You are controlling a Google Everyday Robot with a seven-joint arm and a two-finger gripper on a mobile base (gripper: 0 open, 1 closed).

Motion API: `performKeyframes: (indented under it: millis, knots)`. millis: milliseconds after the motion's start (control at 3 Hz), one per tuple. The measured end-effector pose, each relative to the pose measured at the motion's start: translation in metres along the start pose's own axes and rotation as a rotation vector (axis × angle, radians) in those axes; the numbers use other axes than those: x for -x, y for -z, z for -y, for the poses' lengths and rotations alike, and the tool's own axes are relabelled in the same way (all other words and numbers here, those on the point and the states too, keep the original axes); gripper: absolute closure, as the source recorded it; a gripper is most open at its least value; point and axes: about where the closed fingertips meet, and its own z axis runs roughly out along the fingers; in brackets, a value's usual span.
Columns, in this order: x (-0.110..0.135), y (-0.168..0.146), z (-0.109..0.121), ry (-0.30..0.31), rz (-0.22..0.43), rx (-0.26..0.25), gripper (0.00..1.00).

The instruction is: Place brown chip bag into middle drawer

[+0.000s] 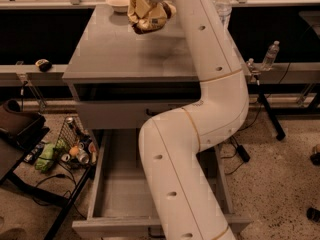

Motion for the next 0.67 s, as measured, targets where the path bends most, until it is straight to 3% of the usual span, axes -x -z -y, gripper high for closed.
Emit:
performKeyframes:
  millis: [667]
  knots:
    - [0.002,0.022,-0.025,-0.031,-0.029,0.036,1.0]
